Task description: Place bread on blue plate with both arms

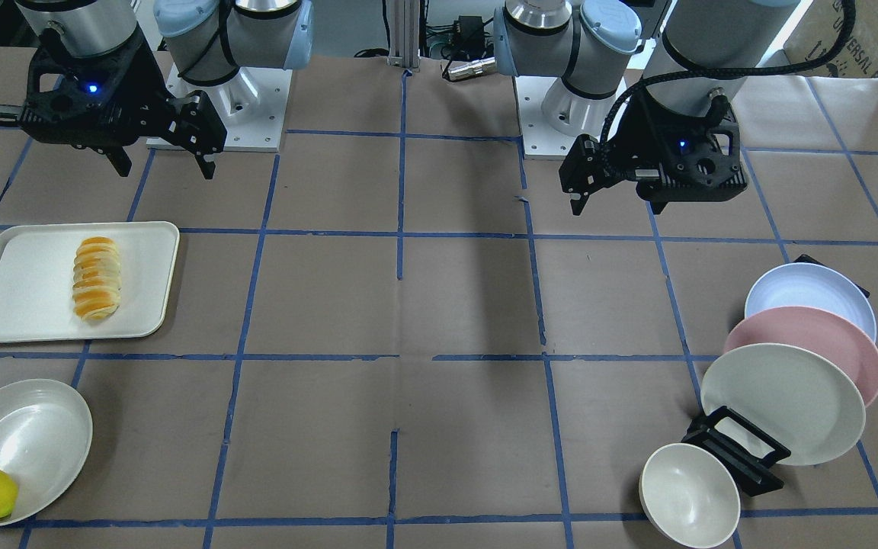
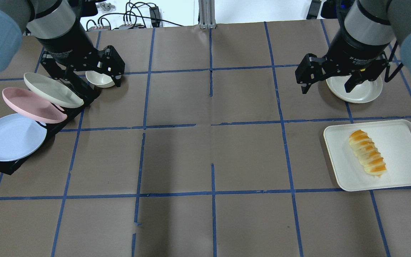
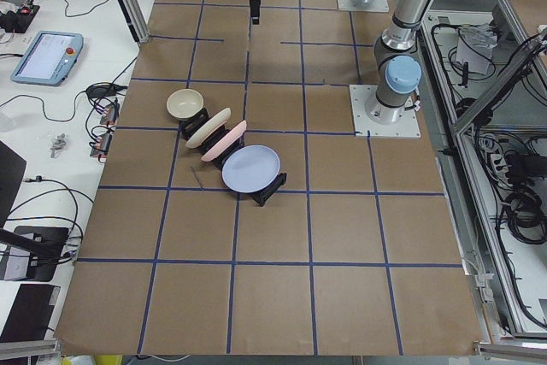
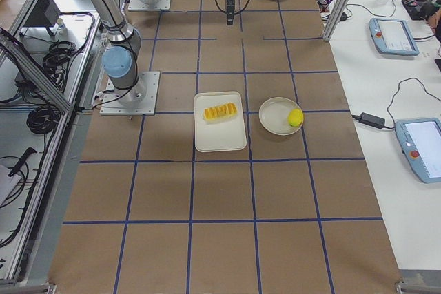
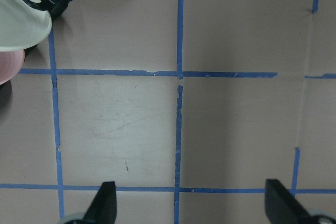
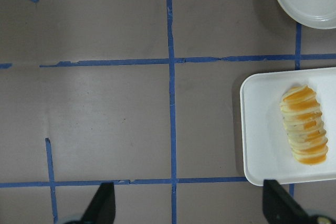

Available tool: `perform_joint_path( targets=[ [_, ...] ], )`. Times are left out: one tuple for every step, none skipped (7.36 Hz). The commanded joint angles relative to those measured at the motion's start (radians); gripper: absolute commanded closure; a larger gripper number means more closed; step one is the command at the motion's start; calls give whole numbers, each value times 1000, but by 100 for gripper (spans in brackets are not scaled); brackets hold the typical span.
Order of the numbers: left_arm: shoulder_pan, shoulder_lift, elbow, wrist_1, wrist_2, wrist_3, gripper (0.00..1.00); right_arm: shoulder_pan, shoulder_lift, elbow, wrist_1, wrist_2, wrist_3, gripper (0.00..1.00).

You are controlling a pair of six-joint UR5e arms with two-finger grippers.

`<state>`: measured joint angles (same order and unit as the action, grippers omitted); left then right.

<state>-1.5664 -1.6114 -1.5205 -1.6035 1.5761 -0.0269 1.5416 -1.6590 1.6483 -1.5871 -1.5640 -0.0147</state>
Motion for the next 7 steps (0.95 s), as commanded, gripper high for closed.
perform_joint_path(
  targets=[
    [-1, 5, -12, 0, 7, 1, 0, -20, 2, 19, -11, -4, -93, 0],
    [9, 10, -18, 10, 11, 5, 0, -75, 1, 62, -37, -40, -248, 1],
    [64, 14, -17, 4, 12, 72, 0, -147, -11, 135, -100, -51, -336, 1],
    [145, 15, -15, 2, 8, 153, 0, -191, -15, 212, -196, -69, -409, 1],
    [219, 15, -12, 1, 7, 273, 0, -230, -13, 293, -273, -67, -431, 3],
    [297, 13, -10, -1, 7, 377, 0, -274, -12, 388, -380, -70, -523, 3],
    [380, 10, -15, -1, 5, 459, 0, -352, -7, 477, -477, -65, -653, 4]
  ],
)
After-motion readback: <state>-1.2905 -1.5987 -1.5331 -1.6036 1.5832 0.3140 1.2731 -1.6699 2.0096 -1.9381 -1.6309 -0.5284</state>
